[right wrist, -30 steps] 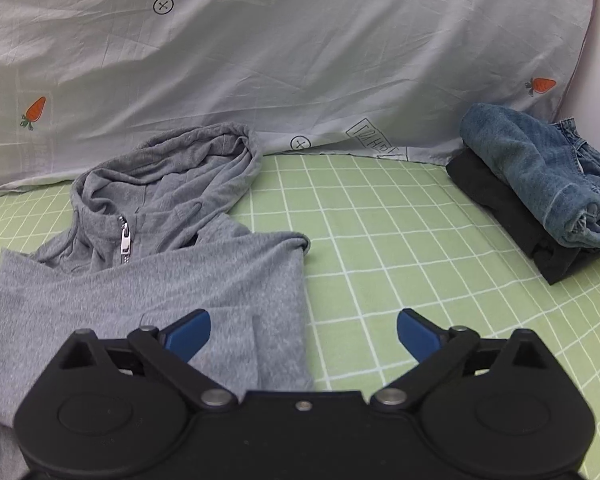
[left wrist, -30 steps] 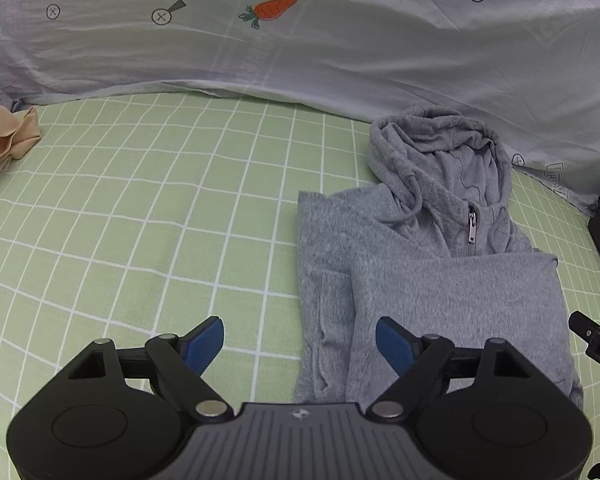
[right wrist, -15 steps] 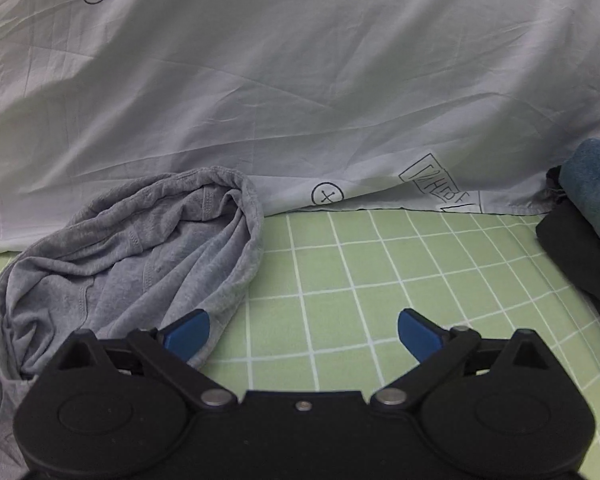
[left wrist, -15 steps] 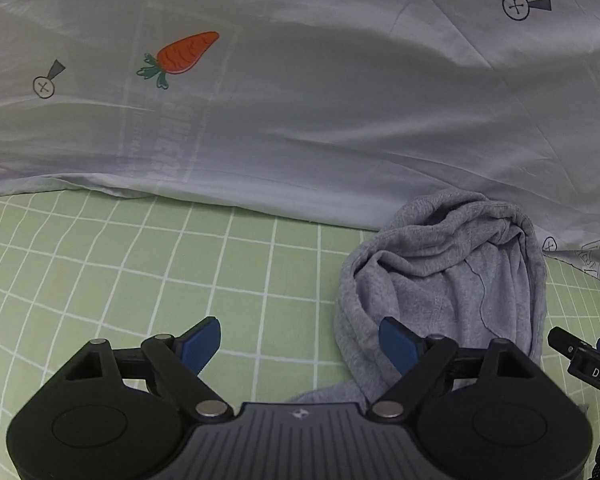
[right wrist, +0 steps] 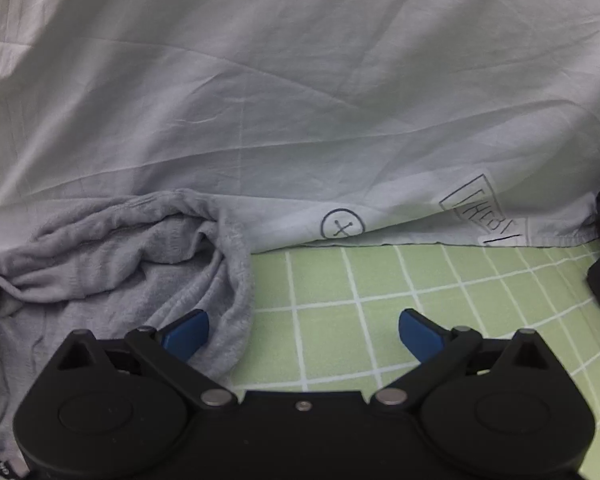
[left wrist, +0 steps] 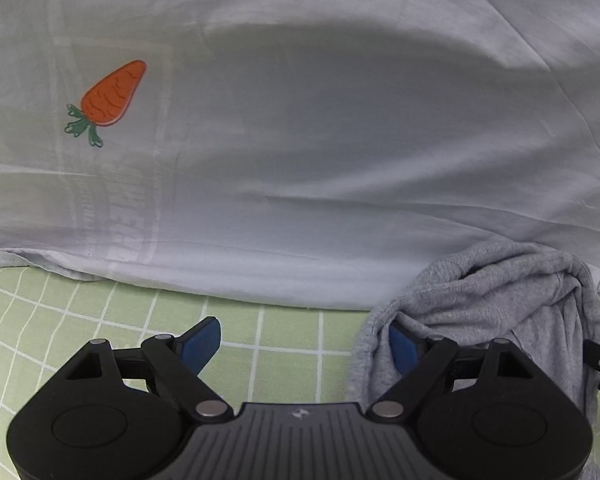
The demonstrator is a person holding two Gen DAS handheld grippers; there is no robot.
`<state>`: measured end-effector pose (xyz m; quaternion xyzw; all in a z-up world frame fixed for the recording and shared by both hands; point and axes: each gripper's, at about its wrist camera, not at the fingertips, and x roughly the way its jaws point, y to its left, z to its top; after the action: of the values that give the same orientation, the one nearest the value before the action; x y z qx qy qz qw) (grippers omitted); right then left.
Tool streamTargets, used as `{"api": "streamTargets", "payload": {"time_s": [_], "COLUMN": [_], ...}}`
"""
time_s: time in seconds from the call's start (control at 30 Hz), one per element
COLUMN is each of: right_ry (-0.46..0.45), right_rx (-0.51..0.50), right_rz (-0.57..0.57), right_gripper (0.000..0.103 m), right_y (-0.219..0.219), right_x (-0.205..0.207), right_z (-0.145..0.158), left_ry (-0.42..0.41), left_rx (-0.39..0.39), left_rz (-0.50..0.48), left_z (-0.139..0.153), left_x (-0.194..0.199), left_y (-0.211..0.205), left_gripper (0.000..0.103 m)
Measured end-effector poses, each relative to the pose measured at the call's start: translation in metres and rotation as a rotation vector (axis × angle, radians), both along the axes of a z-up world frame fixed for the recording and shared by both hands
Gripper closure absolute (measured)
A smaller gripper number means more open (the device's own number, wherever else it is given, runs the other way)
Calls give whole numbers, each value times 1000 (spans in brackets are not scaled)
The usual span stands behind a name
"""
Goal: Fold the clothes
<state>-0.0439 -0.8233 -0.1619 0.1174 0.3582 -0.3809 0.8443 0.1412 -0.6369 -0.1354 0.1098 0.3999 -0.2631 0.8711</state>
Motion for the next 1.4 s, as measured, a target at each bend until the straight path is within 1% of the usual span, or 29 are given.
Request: {"api": "streamTargets", "payload": {"time_s": [0.07, 0.1, 0.17, 0.27, 0.37, 0.43, 0.5, 0.63, 0.8, 0.97, 1.1, 1.2, 1.3, 1.37, 1.4], "right_ry": [51, 54, 21, -32, -61, -77, -99, -123, -130, -122, -85, -37, 36, 69, 69], "right_rx": [-50, -68, -92, -161, -265, -306, -321, -319, -322, -324, -286, -243, -192, -145, -117], "right_rz": [-22, -27, -28, -21, -9, -16, -23, -25, -25, -29, -30, -28, -16, -8, -6], "right_gripper": [4, 4, 4, 3, 3, 3, 3, 2, 2, 1, 1, 1, 1, 1, 1], "right_y": [-2, -2, 2, 16, 39, 51, 60, 79, 109, 144, 164, 175, 181, 183, 184], "right_x": [0, -3, -15, -31, -46, -56, -69, -101, -144, -185, -208, -216, -218, -216, -216], "right_z": [3, 8, 20, 42, 65, 79, 91, 110, 120, 126, 115, 99, 78, 70, 69], "left_ry": [-24, -30, -40, -122, -188, -198, -201, -199, -198, -202, -180, -138, -54, 10, 33], "left_rx": [6, 6, -10, -16, -27, -47, -60, -64, -79, -75, -25, 36, 83, 58, 36], "left_rz": [56, 73, 88, 78, 80, 91, 102, 108, 111, 89, 57, 35, 11, -42, -77], "left_z": [1, 3, 9, 28, 54, 70, 81, 98, 113, 115, 105, 86, 67, 65, 66], "left_x": [6, 7, 6, -12, -29, -40, -52, -82, -128, -164, -182, -192, -196, -199, -201], "left_y": [10, 16, 27, 40, 53, 65, 79, 109, 147, 181, 198, 207, 213, 217, 218], "left_gripper": [16, 16, 16, 16, 16, 16, 16, 16, 16, 16, 16, 16, 16, 16, 16]}}
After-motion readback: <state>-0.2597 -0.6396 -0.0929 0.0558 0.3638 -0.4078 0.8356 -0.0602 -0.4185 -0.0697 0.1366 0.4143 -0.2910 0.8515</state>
